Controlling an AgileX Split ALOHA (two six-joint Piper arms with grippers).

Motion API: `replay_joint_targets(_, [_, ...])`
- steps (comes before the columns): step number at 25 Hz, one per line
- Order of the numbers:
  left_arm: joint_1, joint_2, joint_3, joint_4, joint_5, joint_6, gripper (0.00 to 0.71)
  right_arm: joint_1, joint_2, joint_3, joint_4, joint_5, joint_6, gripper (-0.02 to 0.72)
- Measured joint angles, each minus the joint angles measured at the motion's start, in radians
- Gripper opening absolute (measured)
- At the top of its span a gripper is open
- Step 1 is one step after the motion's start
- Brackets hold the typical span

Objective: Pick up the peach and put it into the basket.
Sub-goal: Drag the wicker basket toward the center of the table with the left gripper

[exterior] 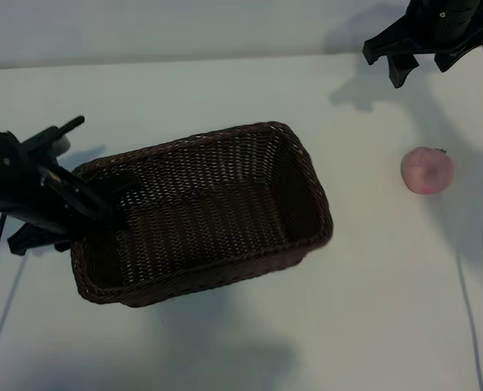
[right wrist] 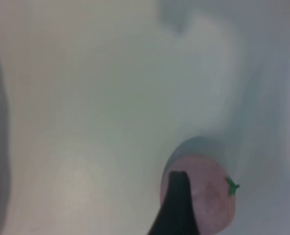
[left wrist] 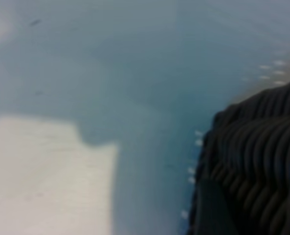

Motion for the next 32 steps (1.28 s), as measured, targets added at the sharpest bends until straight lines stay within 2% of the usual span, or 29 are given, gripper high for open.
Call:
replay_joint_targets(3, [0.002, -0.045, 0.0, -0.064, -0.009, 0.066, 0.37, 0.0, 0.0, 0.0, 0.0, 0.0, -0.001, 0.589])
replay_joint_targets(4, [0.008, -0.06, 0.0, -0.087, -0.008, 0.087, 0.315, 0.0, 0.0, 0.0, 0.0, 0.0, -0.001, 0.589])
replay_joint_targets(11, [0.065, -0.118, -0.06, -0.106, 0.094, 0.199, 0.316, 0.0, 0.0, 0.0, 0.0, 0.0, -0.001, 0.589])
replay_joint_targets(17, [0.068, -0.118, -0.184, -0.106, 0.155, 0.232, 0.316, 0.0, 0.0, 0.0, 0.0, 0.0, -0.001, 0.589])
replay_joint_targets(23, [0.082, -0.049, -0.309, -0.106, 0.175, 0.235, 0.316, 0.0, 0.0, 0.0, 0.0, 0.0, -0.001, 0.589])
replay_joint_targets(32, [0.088, 0.161, -0.471, -0.167, 0.174, 0.256, 0.316, 0.0, 0.0, 0.0, 0.0, 0.0, -0.001, 0.589])
